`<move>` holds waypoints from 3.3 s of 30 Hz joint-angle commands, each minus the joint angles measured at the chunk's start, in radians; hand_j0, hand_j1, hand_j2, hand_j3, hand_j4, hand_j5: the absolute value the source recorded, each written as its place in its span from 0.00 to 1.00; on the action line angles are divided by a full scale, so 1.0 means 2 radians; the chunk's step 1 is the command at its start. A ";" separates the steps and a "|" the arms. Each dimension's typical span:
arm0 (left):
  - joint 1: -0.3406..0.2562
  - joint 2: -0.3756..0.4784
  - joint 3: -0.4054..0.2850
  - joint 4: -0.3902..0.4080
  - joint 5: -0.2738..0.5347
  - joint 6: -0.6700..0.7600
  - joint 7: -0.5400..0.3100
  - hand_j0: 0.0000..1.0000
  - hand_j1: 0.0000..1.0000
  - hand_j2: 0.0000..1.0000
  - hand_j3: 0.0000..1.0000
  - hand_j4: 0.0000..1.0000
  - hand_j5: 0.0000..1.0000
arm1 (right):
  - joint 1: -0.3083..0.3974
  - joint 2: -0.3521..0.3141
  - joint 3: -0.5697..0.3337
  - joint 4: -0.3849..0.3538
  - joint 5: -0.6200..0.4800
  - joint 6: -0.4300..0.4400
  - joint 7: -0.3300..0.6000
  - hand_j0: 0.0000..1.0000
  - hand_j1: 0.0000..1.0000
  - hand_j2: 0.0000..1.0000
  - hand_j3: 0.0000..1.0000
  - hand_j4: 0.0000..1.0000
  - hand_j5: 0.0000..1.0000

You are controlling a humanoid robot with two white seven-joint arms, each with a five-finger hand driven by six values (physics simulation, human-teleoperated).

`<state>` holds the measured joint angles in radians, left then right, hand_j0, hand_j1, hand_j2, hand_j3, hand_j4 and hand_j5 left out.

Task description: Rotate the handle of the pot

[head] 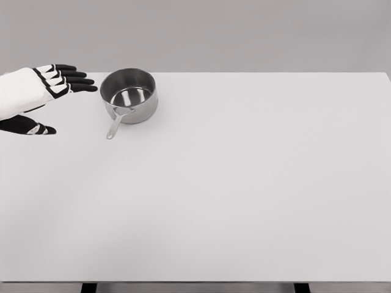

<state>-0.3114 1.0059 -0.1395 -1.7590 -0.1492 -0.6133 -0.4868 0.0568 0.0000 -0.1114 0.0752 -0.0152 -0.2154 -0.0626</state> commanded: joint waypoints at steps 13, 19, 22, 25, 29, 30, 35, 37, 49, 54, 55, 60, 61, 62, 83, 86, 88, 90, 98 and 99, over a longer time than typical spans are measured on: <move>0.005 -0.007 -0.001 0.000 -0.001 0.001 0.076 1.00 1.00 1.00 1.00 1.00 1.00 | 0.000 0.000 0.000 -0.003 0.000 0.000 0.001 1.00 1.00 1.00 1.00 1.00 1.00; -0.063 -0.106 -0.084 0.009 -0.081 0.001 0.082 1.00 1.00 1.00 1.00 1.00 1.00 | 0.000 0.000 0.000 -0.003 0.000 0.000 0.001 1.00 1.00 1.00 1.00 1.00 1.00; -0.094 -0.146 -0.107 0.022 -0.096 0.001 0.082 1.00 1.00 1.00 1.00 1.00 1.00 | 0.000 0.000 0.000 -0.003 0.000 0.000 0.001 1.00 1.00 1.00 1.00 1.00 1.00; -0.098 -0.168 -0.107 0.024 -0.129 0.001 0.082 1.00 1.00 1.00 1.00 1.00 1.00 | 0.000 0.000 0.000 -0.003 0.000 0.000 0.001 1.00 1.00 1.00 1.00 1.00 1.00; -0.119 -0.199 -0.124 0.038 -0.163 0.001 0.082 1.00 1.00 1.00 1.00 1.00 1.00 | 0.000 0.000 0.000 -0.003 0.000 0.000 0.001 1.00 1.00 1.00 1.00 1.00 1.00; -0.128 -0.207 -0.137 0.050 -0.177 0.001 0.082 1.00 1.00 1.00 1.00 1.00 1.00 | 0.000 0.000 -0.001 -0.003 0.000 0.000 0.001 1.00 1.00 1.00 1.00 1.00 1.00; -0.130 -0.246 -0.140 0.086 -0.251 0.001 0.082 1.00 1.00 1.00 1.00 1.00 1.00 | 0.000 0.000 0.000 -0.003 0.000 0.000 0.001 1.00 1.00 1.00 1.00 1.00 1.00; -0.129 -0.253 -0.140 0.099 -0.256 0.001 0.082 1.00 1.00 1.00 1.00 1.00 1.00 | 0.000 0.000 -0.001 -0.003 0.000 0.000 0.001 1.00 1.00 1.00 1.00 1.00 1.00; -0.127 -0.299 -0.139 0.156 -0.317 0.001 0.084 1.00 1.00 1.00 1.00 1.00 1.00 | 0.000 0.000 -0.001 -0.003 0.000 0.000 0.001 1.00 1.00 1.00 1.00 1.00 1.00; -0.123 -0.290 -0.136 0.156 -0.317 0.001 0.094 1.00 1.00 1.00 1.00 1.00 1.00 | 0.000 0.000 0.000 -0.003 0.000 0.000 0.001 1.00 1.00 1.00 1.00 1.00 1.00; -0.122 -0.290 -0.134 0.156 -0.317 0.001 0.095 1.00 1.00 1.00 1.00 1.00 1.00 | 0.000 0.000 0.000 -0.003 0.000 0.000 0.001 1.00 1.00 1.00 1.00 1.00 1.00; -0.120 -0.290 -0.124 0.182 -0.317 0.001 0.095 1.00 1.00 1.00 1.00 1.00 1.00 | 0.000 0.000 0.000 -0.003 0.000 0.000 0.001 1.00 1.00 1.00 1.00 1.00 1.00; -0.120 -0.290 -0.124 0.182 -0.317 0.001 0.095 1.00 1.00 1.00 1.00 1.00 1.00 | 0.000 0.000 0.000 -0.003 0.000 0.000 0.001 1.00 1.00 1.00 1.00 1.00 1.00; -0.119 -0.290 -0.124 0.182 -0.317 0.001 0.095 1.00 1.00 1.00 1.00 1.00 1.00 | 0.000 0.000 0.000 -0.003 0.000 0.000 0.001 1.00 1.00 1.00 1.00 1.00 1.00; -0.111 -0.290 -0.110 0.233 -0.317 0.001 0.106 1.00 1.00 1.00 1.00 1.00 1.00 | 0.000 0.000 0.000 -0.003 0.000 0.000 0.001 1.00 1.00 1.00 1.00 1.00 1.00; -0.111 -0.287 -0.108 0.236 -0.317 0.001 0.106 1.00 1.00 1.00 1.00 1.00 1.00 | 0.000 0.000 0.000 -0.003 0.000 0.000 0.001 1.00 1.00 1.00 1.00 1.00 1.00; -0.111 -0.285 -0.108 0.236 -0.317 0.001 0.107 1.00 1.00 1.00 1.00 1.00 1.00 | 0.000 0.000 0.000 -0.003 0.000 0.000 0.001 1.00 1.00 1.00 1.00 1.00 1.00; -0.111 -0.280 -0.107 0.236 -0.317 0.001 0.107 1.00 1.00 1.00 1.00 1.00 1.00 | 0.000 0.000 0.000 -0.003 0.000 0.000 0.001 1.00 1.00 1.00 1.00 1.00 1.00; -0.097 -0.267 -0.082 0.235 -0.317 0.001 0.106 1.00 1.00 1.00 1.00 1.00 1.00 | 0.000 0.000 0.000 -0.003 0.000 0.000 0.001 1.00 1.00 1.00 1.00 1.00 1.00; -0.097 -0.265 -0.082 0.235 -0.316 0.001 0.106 1.00 1.00 1.00 1.00 1.00 1.00 | 0.000 0.000 -0.001 -0.003 0.000 0.000 0.001 1.00 1.00 1.00 1.00 1.00 1.00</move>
<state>-0.5031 0.4697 -0.3082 -1.2883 -0.7888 -0.6123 -0.2752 0.0568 0.0000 -0.1119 0.0691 -0.0149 -0.2162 -0.0602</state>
